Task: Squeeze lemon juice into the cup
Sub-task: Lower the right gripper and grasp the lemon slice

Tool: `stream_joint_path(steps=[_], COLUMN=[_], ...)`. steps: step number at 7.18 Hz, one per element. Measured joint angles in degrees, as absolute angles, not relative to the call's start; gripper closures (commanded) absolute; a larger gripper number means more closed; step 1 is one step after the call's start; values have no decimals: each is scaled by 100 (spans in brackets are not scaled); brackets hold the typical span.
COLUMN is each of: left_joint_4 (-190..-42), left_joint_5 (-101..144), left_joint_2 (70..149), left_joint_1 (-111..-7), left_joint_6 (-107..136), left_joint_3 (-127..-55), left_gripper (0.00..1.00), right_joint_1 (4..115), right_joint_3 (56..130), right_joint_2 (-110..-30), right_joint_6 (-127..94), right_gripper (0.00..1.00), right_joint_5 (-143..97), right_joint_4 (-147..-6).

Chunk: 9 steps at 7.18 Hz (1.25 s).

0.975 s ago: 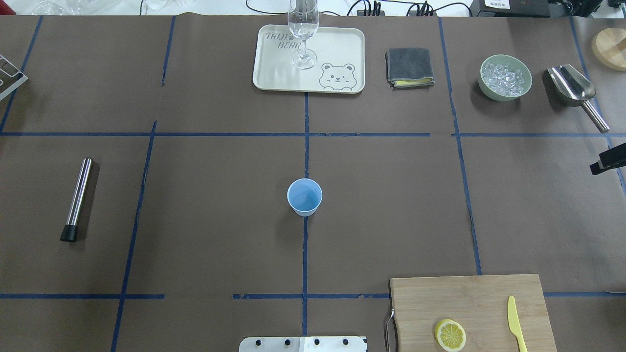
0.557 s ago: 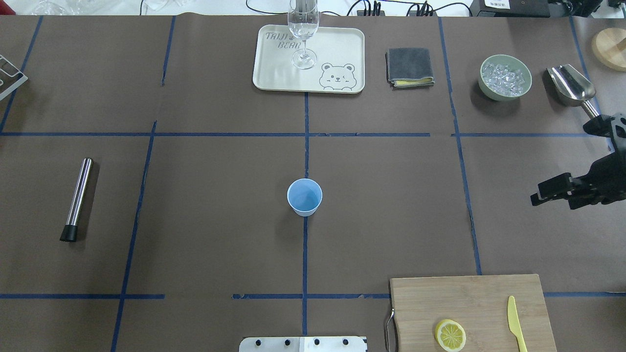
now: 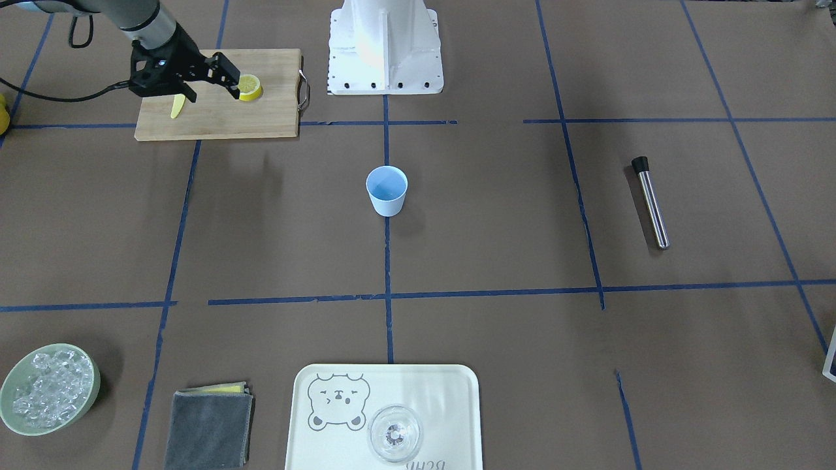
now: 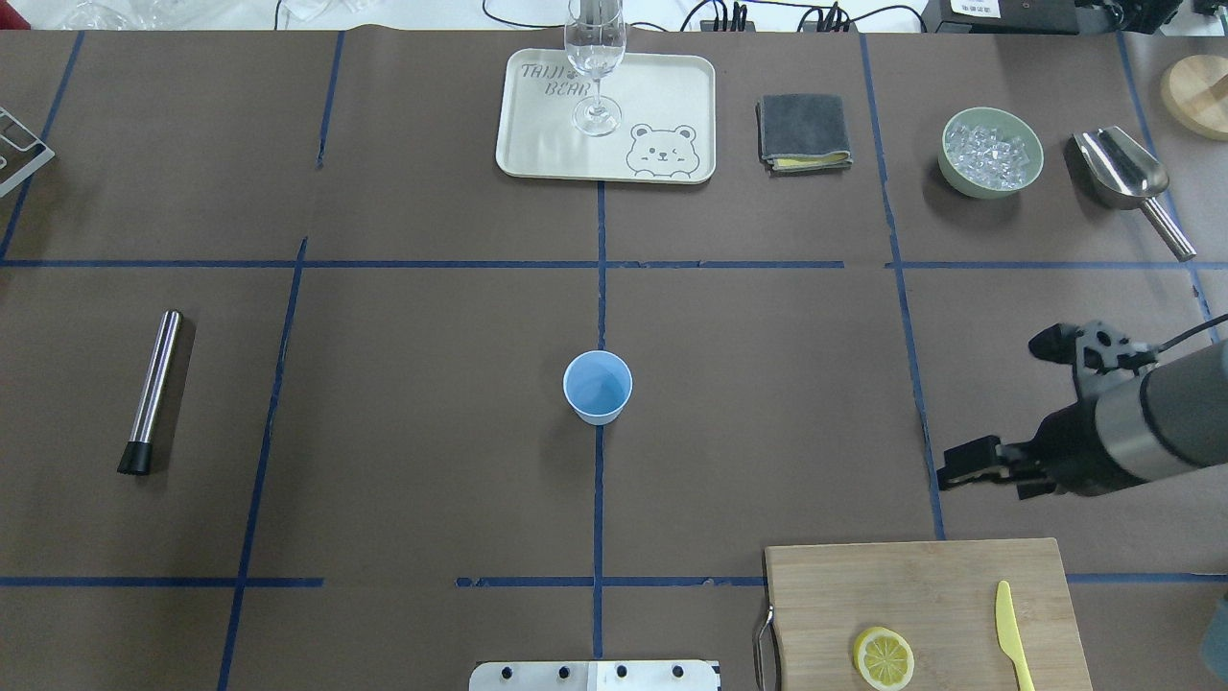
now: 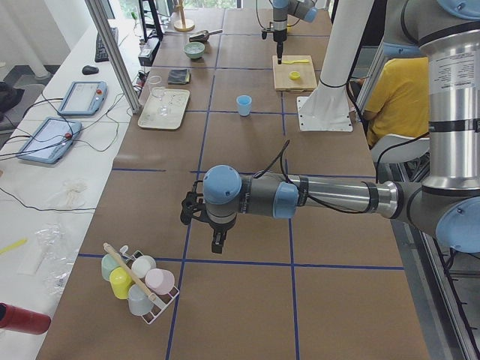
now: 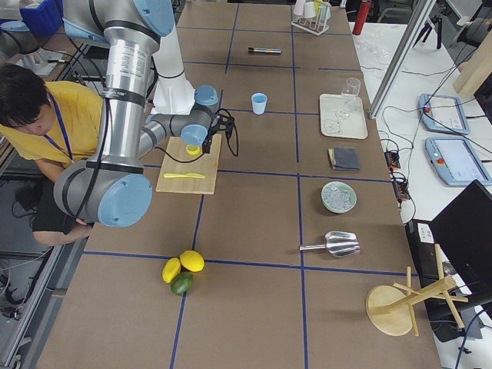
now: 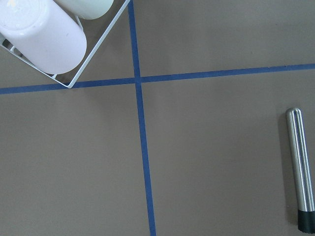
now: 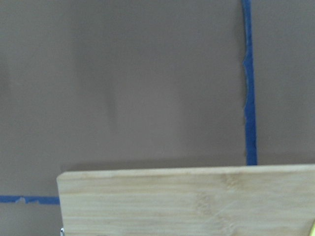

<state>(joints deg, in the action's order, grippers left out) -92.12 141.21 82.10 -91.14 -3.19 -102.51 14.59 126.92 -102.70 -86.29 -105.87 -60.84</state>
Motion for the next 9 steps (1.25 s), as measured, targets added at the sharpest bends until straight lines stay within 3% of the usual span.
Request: stream_joint_path(steps=[3,9], left_joint_4=[-9222,-9220], left_joint_5=[14139,14142], left_joint_2=[8184,8053], left_joint_1=[-9127,-9155], left_joint_6=[-335,-352], left_joint_3=[-10373,-10575], left_gripper=[0,0], right_joint_1=[209,-7], right_joint_3=[12838,12647], right_joint_2=[-10470,-10254], right_joint_6=[-9377,-9685], right_gripper=[0,0], right_joint_5=[-9321,-9108], right_joint_4=[-6123,-6519])
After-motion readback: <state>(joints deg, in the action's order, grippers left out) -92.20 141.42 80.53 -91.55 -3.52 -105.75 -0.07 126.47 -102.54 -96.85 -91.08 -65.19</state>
